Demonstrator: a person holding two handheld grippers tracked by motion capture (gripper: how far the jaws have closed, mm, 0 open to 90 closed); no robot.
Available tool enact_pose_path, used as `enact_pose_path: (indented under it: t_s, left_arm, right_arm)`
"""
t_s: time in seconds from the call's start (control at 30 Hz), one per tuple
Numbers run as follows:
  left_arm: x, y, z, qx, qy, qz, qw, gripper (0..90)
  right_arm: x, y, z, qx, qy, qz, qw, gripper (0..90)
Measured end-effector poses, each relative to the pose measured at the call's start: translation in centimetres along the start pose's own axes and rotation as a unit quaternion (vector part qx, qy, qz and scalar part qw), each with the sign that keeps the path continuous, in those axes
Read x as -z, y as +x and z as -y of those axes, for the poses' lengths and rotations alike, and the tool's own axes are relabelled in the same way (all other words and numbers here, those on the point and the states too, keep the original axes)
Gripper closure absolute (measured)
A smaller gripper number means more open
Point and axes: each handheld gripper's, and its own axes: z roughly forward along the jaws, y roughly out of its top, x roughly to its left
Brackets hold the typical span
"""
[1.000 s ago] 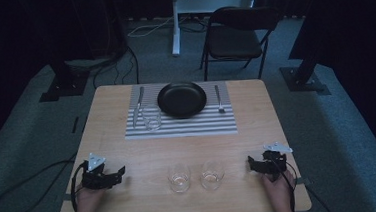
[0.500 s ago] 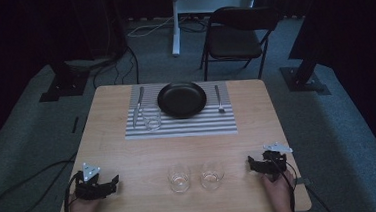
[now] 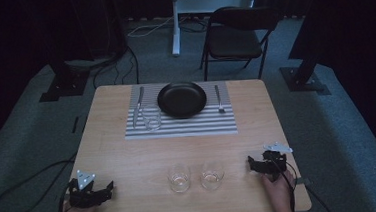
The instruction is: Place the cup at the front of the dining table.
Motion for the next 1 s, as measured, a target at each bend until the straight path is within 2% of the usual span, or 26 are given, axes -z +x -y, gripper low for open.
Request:
enact_pose_path:
  t_s: [0.03,0.07,0.33,0.43,0.53,0.6,0.63,0.7,0.87,1.0]
  left_arm:
    - [0.3,0.3,0.3,0.016,-0.005,0.007,0.9998,10.6]
    - [0.5,0.3,0.4,0.023,-0.008,0.01,0.9997,10.6]
    - [1.4,0.7,1.2,0.027,-0.007,-0.004,0.9996,10.6]
    - [1.9,1.2,1.6,0.038,-0.014,-0.027,0.9988,10.6]
    - [2.2,1.5,1.6,0.047,-0.026,-0.038,0.9978,10.6]
    - [2.2,1.5,1.6,0.047,-0.025,-0.042,0.9977,10.6]
    - [1.9,1.4,1.6,0.036,-0.014,-0.063,0.9973,10.6]
    - [1.7,1.4,1.7,0.034,-0.009,-0.078,0.9964,10.6]
    - [1.9,1.9,1.7,0.047,-0.018,-0.084,0.9952,10.6]
    - [2.2,2.7,1.9,0.072,-0.02,-0.085,0.9936,10.6]
  right_arm:
    - [0.0,0.0,0.0,0.0,0.0,0.0,1.0,12.3]
    - [0.0,0.0,0.0,0.0,0.0,0.0,1.0,12.3]
    - [0.0,0.0,0.0,0.0,0.0,0.0,1.0,12.3]
    - [0.0,0.0,0.0,0.0,0.0,0.0,1.0,12.3]
    - [0.0,0.0,0.0,-0.001,0.0,0.0,1.0,12.3]
    - [0.0,0.0,0.0,0.0,0.0,0.0,1.0,12.3]
    - [0.0,0.0,0.0,0.0,0.0,0.0,1.0,12.3]
    - [0.0,0.0,0.0,0.0,0.0,0.0,1.0,12.2]
    - [0.0,0.0,0.0,0.0,0.0,0.0,1.0,12.2]
    - [0.0,0.0,0.0,0.0,0.0,0.0,1.0,12.3]
